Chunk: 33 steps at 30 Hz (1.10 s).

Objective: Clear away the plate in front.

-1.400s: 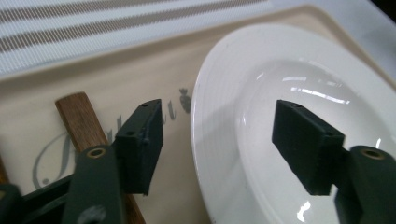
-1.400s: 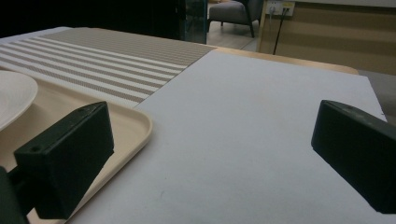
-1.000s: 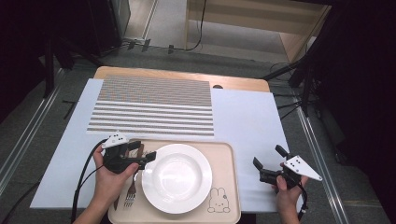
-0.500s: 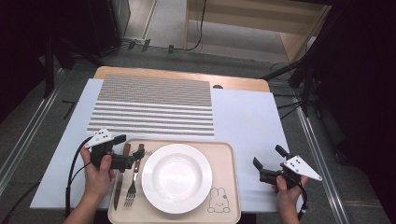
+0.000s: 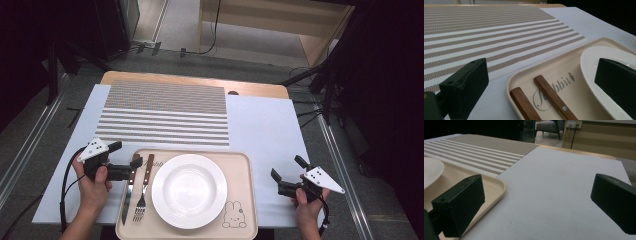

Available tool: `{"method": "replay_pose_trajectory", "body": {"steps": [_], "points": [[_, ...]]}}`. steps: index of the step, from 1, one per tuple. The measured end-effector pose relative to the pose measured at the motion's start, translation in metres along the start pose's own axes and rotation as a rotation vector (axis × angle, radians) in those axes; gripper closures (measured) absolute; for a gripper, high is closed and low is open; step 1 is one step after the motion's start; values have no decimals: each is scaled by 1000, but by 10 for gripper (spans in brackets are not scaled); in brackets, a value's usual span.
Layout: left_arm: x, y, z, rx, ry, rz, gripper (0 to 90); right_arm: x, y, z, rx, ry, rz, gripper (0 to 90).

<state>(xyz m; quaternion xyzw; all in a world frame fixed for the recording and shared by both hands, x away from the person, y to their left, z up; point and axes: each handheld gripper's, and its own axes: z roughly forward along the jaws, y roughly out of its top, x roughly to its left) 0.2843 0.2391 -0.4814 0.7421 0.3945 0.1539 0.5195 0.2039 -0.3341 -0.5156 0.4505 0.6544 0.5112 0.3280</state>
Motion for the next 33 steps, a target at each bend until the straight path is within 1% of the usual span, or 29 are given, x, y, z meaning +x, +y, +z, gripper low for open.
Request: {"method": "replay_pose_trajectory", "body": {"steps": [1,6,13,14,16,19,24,28,31,33], "points": [[2,-1,-1,1,-6,1,0,0,0,0,0,0,0,0],[8,-3,-6,-6,-5,-1,0,0,0,0,1,0,-1,0],[22,-9,-15,-7,30,-19,0,0,0,0,0,2,-1,0],[24,-10,-17,-13,30,-29,0,0,0,0,0,2,-1,0],[28,-10,-22,-23,31,-33,0,0,0,0,0,2,-1,0],[33,-12,-28,-38,33,-21,0,0,0,0,-1,3,-1,0],[42,-14,-38,-52,45,-26,0,0,0,0,-1,3,-1,0],[45,-17,-44,-61,46,-20,0,0,0,0,0,2,-1,0],[45,-18,-48,-50,54,-1,0,0,0,0,-1,2,0,0],[47,-20,-50,-52,51,-7,0,-1,0,0,-1,2,3,0]]}}
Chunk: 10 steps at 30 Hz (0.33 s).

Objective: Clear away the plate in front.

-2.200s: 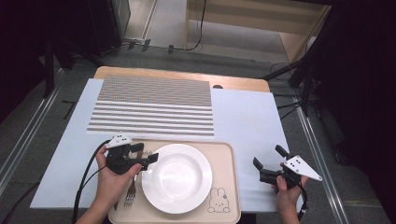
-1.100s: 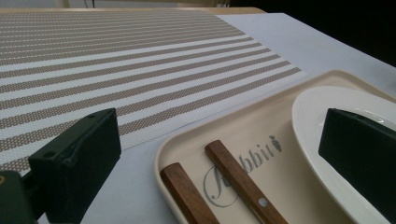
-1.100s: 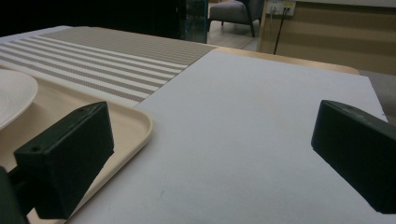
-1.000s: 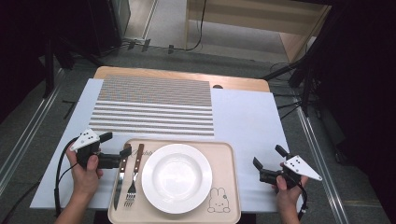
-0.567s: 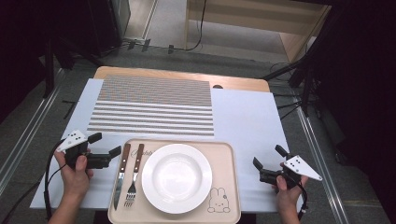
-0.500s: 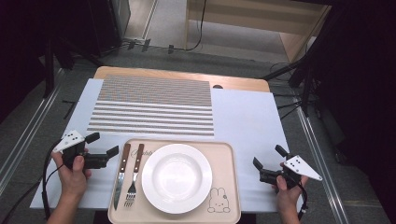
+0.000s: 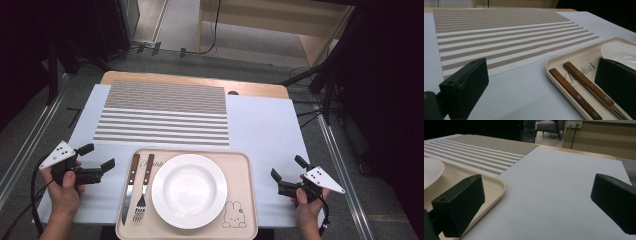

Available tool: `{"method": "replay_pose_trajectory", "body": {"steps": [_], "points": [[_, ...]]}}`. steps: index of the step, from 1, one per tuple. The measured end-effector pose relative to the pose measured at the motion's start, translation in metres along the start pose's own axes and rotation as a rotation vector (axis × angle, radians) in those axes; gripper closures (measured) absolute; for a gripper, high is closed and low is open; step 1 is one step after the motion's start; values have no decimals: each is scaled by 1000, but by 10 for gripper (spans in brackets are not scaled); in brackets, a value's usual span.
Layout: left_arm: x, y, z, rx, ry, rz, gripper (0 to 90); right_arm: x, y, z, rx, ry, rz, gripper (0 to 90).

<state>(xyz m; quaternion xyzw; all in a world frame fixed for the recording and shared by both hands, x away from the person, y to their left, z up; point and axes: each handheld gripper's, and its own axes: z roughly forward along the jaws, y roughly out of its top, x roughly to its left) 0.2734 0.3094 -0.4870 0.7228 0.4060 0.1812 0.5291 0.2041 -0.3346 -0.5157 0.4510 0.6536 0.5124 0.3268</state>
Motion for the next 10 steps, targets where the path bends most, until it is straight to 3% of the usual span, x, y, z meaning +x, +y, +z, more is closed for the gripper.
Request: {"method": "replay_pose_trajectory", "body": {"steps": [4,10], "points": [[3,-2,-1,-12,-9,-29,0,0,0,0,-1,1,1,0],[1,-3,2,-4,-16,-16,0,0,0,0,0,-2,-3,0]]}}
